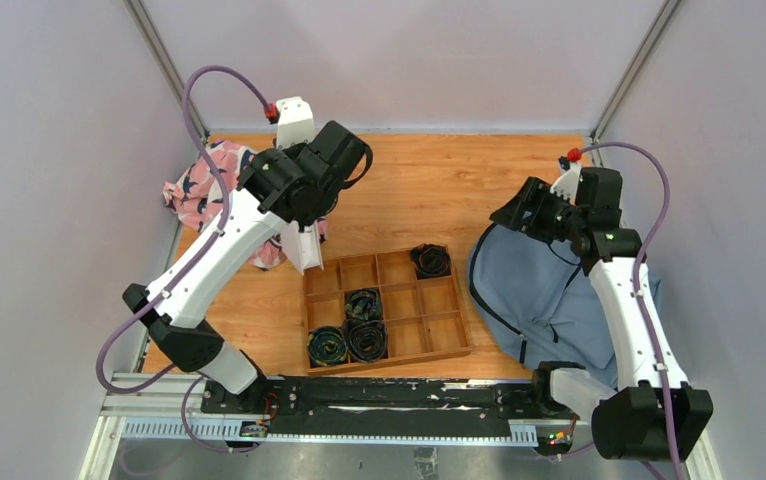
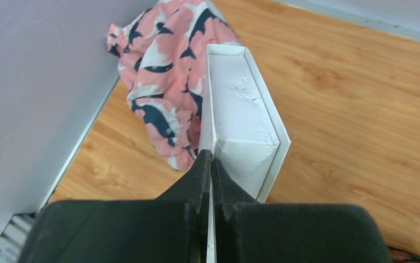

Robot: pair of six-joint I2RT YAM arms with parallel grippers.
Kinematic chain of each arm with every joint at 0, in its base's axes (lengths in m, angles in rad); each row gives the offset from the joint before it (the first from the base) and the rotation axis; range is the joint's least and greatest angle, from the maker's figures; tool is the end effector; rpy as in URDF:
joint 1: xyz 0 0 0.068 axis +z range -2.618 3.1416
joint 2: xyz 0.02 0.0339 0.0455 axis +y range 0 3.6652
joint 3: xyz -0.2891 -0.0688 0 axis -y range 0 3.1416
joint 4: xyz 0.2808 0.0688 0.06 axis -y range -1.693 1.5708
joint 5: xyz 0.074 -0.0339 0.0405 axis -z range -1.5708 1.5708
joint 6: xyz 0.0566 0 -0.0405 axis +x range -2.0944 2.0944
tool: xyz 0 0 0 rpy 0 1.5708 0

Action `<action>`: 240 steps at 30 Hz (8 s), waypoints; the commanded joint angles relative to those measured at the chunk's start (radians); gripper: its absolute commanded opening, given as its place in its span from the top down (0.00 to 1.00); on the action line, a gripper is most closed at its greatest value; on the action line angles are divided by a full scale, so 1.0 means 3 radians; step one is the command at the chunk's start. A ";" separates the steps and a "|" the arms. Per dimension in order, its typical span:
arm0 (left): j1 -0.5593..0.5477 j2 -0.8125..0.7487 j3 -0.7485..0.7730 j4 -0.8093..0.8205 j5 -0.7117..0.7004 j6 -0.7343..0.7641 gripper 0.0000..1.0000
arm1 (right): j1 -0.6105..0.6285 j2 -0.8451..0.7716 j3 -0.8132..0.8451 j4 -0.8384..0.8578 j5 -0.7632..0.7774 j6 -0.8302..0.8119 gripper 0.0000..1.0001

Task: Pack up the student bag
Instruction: Pick up the book from the center of the board.

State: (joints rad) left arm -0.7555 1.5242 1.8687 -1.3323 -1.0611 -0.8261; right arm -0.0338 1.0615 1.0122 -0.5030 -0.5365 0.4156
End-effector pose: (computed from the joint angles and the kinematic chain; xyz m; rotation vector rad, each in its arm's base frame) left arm 0.2570 -0.1742 0.4688 -0.4185 1.9681 0.3949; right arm 0.2677 0.0199 0.3477 0.1546 2.1316 0.7939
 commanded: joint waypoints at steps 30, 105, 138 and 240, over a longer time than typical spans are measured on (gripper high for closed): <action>0.0167 0.0883 0.0895 0.2141 0.2844 0.1610 1.00 | 0.0823 0.0752 0.0233 0.1132 -0.0241 0.0566 0.25; 0.0319 0.0571 0.0292 0.2396 0.2562 0.0656 0.06 | 0.1774 0.1356 0.0518 0.1445 0.1679 0.0484 0.77; -0.0790 -0.0379 -0.3280 0.6255 0.2164 0.5528 0.00 | 0.0484 0.1429 0.0233 0.2365 -0.1259 0.3334 0.76; 0.1965 -0.0190 -0.1990 0.5395 0.7120 -0.0094 0.02 | 0.1141 0.0839 0.0584 0.1496 -0.2454 -0.0255 0.72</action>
State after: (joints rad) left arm -0.1822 1.4601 1.2823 0.2924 1.0687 -0.8459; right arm 0.2985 1.3483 1.1732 -0.1162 -1.1816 0.3702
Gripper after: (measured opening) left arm 0.977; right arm 0.305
